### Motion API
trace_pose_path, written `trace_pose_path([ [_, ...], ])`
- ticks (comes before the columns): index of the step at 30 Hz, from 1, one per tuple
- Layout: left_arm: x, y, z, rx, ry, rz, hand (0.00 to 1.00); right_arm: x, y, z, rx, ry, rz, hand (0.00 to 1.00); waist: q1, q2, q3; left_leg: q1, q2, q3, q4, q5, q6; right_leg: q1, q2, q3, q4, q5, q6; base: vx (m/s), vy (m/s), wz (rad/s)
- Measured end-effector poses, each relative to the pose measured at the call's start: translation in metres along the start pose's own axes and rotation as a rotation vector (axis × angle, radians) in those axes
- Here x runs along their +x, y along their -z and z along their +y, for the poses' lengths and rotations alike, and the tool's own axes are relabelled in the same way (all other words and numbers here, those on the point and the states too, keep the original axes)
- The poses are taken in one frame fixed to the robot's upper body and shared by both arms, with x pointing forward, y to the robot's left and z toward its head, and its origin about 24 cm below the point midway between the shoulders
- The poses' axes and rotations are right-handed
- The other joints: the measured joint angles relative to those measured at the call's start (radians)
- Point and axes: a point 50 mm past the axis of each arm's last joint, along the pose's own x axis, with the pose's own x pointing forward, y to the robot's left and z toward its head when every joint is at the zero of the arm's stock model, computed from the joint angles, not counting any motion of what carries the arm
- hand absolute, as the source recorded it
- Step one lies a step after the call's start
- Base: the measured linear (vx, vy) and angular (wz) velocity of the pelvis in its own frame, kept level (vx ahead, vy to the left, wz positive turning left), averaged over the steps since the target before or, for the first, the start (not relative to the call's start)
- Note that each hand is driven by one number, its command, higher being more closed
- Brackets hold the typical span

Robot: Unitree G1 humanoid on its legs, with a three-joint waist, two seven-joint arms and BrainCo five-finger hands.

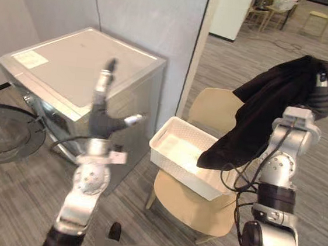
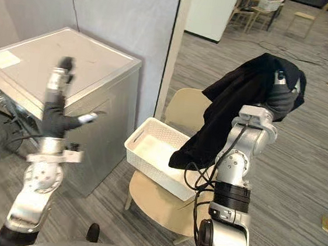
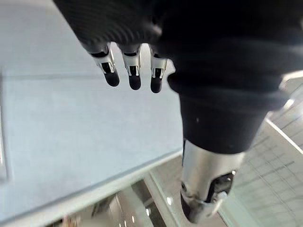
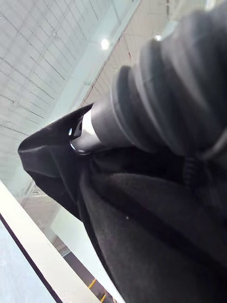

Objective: Pick up the laundry basket with both hands and put the clothes into the washing machine.

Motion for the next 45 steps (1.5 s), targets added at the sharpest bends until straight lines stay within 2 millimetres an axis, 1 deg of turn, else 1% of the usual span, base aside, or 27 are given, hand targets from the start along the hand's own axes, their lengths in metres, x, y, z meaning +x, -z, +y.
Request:
trace_pose_path([
  [1, 0.005, 0.006, -0.012, -0.015, 0.059, 0.017, 0.0, -0.002, 0.005, 0.002, -0.006, -0.012, 0.025, 1.0, -0.006, 0.0, 0.0, 0.006, 0.003, 0.013, 0.0, 0.0, 0.0, -0.004, 0.002, 0.013, 0.0, 0.003, -0.001, -0.04, -0.001, -0.27],
  [2, 0.007, 0.009, -0.018, -0.016, 0.086, 0.025, 0.0, -0.004, 0.009, 0.003, -0.008, -0.018, 0.04, 1.0, -0.007, 0.0, 0.0, 0.01, 0.005, 0.019, 0.0, 0.0, 0.0, -0.005, 0.002, 0.02, -0.001, 0.006, 0.0, -0.04, 0.003, -0.35],
  [3, 0.012, 0.015, -0.03, -0.02, 0.141, 0.043, 0.0, -0.006, 0.014, 0.005, -0.012, -0.031, 0.068, 1.0, -0.011, 0.0, 0.0, 0.017, 0.008, 0.034, 0.0, -0.003, -0.002, -0.008, 0.005, 0.036, -0.002, 0.008, 0.0, -0.04, 0.003, -0.36],
  [5, 0.022, 0.026, -0.052, 0.0, 0.236, 0.072, 0.0, -0.012, 0.026, 0.013, -0.002, -0.064, 0.116, 1.0, -0.022, -0.004, -0.007, 0.014, 0.018, 0.055, 0.0, -0.009, -0.008, -0.03, 0.012, 0.062, -0.003, 0.016, 0.002, -0.03, 0.001, -0.38],
  [6, 0.024, 0.028, -0.057, 0.007, 0.255, 0.079, 0.0, -0.014, 0.028, 0.016, 0.01, -0.071, 0.125, 1.0, -0.025, -0.004, -0.008, 0.014, 0.02, 0.062, 0.0, -0.009, -0.008, -0.033, 0.014, 0.066, -0.004, 0.019, 0.002, -0.02, -0.001, -0.24],
  [8, 0.032, 0.037, -0.076, 0.029, 0.317, 0.112, 0.0, -0.021, 0.038, 0.022, 0.042, -0.081, 0.156, 1.0, -0.047, -0.005, -0.009, 0.015, 0.021, 0.065, 0.0, -0.009, -0.008, -0.034, 0.015, 0.071, -0.007, 0.024, -0.003, -0.01, -0.003, -0.09],
  [9, 0.034, 0.039, -0.082, 0.039, 0.336, 0.121, 0.0, -0.023, 0.041, 0.024, 0.048, -0.083, 0.166, 1.0, -0.051, -0.005, -0.009, 0.015, 0.021, 0.065, 0.0, -0.009, -0.008, -0.035, 0.015, 0.072, -0.008, 0.026, -0.005, -0.01, -0.003, -0.04],
  [10, 0.039, 0.042, -0.091, 0.059, 0.368, 0.13, 0.0, -0.026, 0.047, 0.027, 0.062, -0.087, 0.188, 1.0, -0.059, -0.006, -0.009, 0.016, 0.021, 0.067, 0.0, -0.008, -0.007, -0.035, 0.016, 0.076, -0.008, 0.028, -0.005, 0.0, -0.002, -0.04],
  [11, 0.041, 0.043, -0.096, 0.067, 0.381, 0.132, 0.0, -0.028, 0.05, 0.028, 0.067, -0.091, 0.199, 1.0, -0.061, -0.006, -0.009, 0.017, 0.022, 0.068, 0.0, -0.005, -0.004, -0.036, 0.016, 0.079, -0.008, 0.029, -0.005, 0.0, -0.005, -0.11],
  [13, 0.051, 0.043, -0.107, 0.1, 0.409, 0.129, 0.0, -0.037, 0.063, 0.036, 0.091, -0.108, 0.25, 1.0, -0.066, -0.006, -0.009, 0.025, 0.023, 0.079, 0.0, -0.005, -0.003, -0.036, 0.017, 0.092, -0.011, 0.033, -0.005, 0.01, -0.006, -0.15],
  [14, 0.054, 0.042, -0.109, 0.109, 0.407, 0.124, 0.0, -0.04, 0.066, 0.039, 0.097, -0.113, 0.263, 1.0, -0.069, -0.006, -0.009, 0.026, 0.023, 0.082, 0.0, -0.005, -0.004, -0.036, 0.017, 0.093, -0.012, 0.033, -0.004, 0.01, -0.005, -0.11],
  [16, 0.066, 0.038, -0.117, 0.147, 0.408, 0.098, 0.0, -0.05, 0.077, 0.049, 0.118, -0.146, 0.313, 1.0, -0.076, -0.006, -0.009, 0.027, 0.023, 0.088, 0.0, -0.005, -0.004, -0.039, 0.017, 0.099, -0.012, 0.035, -0.002, 0.0, -0.005, -0.08],
  [19, 0.076, 0.032, -0.123, 0.17, 0.403, 0.077, 0.0, -0.061, 0.083, 0.064, 0.161, -0.191, 0.348, 1.0, -0.081, -0.011, -0.012, 0.027, 0.026, 0.094, 0.0, -0.009, -0.008, -0.049, 0.018, 0.117, -0.011, 0.039, 0.0, -0.01, -0.006, -0.13],
  [20, 0.077, 0.033, -0.124, 0.179, 0.404, 0.08, 0.0, -0.062, 0.084, 0.064, 0.162, -0.194, 0.354, 1.0, -0.083, -0.014, -0.014, 0.027, 0.027, 0.094, 0.0, -0.009, -0.008, -0.049, 0.019, 0.117, -0.011, 0.039, 0.0, -0.01, -0.012, -0.05],
  [24, 0.078, 0.041, -0.125, 0.214, 0.399, 0.109, 0.0, -0.069, 0.09, 0.065, 0.165, -0.198, 0.388, 1.0, -0.094, -0.041, -0.031, 0.029, 0.037, 0.096, 0.0, -0.013, -0.013, -0.05, 0.027, 0.118, -0.011, 0.039, -0.003, -0.01, -0.017, -0.03],
  [26, 0.079, 0.043, -0.125, 0.226, 0.402, 0.118, 0.0, -0.072, 0.093, 0.068, 0.168, -0.212, 0.408, 1.0, -0.099, -0.048, -0.036, 0.03, 0.039, 0.096, 0.0, -0.017, -0.018, -0.05, 0.028, 0.118, -0.011, 0.04, -0.004, 0.0, 0.0, 0.0],
  [32, 0.086, 0.046, -0.131, 0.28, 0.428, 0.127, 0.0, -0.077, 0.097, 0.071, 0.179, -0.221, 0.432, 1.0, -0.101, -0.056, -0.038, 0.03, 0.04, 0.096, 0.0, -0.017, -0.02, -0.05, 0.028, 0.118, -0.01, 0.042, -0.006, -0.01, -0.001, 0.0],
  [37, 0.082, 0.051, -0.146, 0.311, 0.481, 0.151, 0.0, -0.077, 0.097, 0.07, 0.199, -0.2, 0.43, 1.0, -0.102, -0.068, -0.038, 0.029, 0.039, 0.093, 0.0, -0.017, -0.02, -0.049, 0.028, 0.115, -0.01, 0.041, -0.005, 0.0, 0.0, 0.0],
  [41, 0.079, 0.053, -0.153, 0.324, 0.507, 0.161, 0.0, -0.077, 0.097, 0.07, 0.202, -0.187, 0.423, 1.0, -0.104, -0.072, -0.037, 0.028, 0.039, 0.091, 0.0, -0.017, -0.02, -0.049, 0.028, 0.113, -0.009, 0.041, -0.003, 0.0, 0.0, 0.0],
  [42, 0.079, 0.053, -0.153, 0.324, 0.511, 0.16, 1.0, -0.077, 0.097, 0.07, 0.207, -0.185, 0.418, 1.0, -0.105, -0.072, -0.037, 0.028, 0.039, 0.091, 0.0, -0.017, -0.02, -0.048, 0.028, 0.113, -0.009, 0.042, -0.002, 0.0, 0.0, 0.0],
  [45, 0.076, 0.053, -0.156, 0.309, 0.523, 0.168, 1.0, -0.078, 0.097, 0.071, 0.22, -0.174, 0.413, 1.0, -0.108, -0.072, -0.036, 0.028, 0.039, 0.091, 0.0, -0.017, -0.02, -0.047, 0.028, 0.113, -0.008, 0.045, 0.003, 0.0, 0.0, 0.0],
])
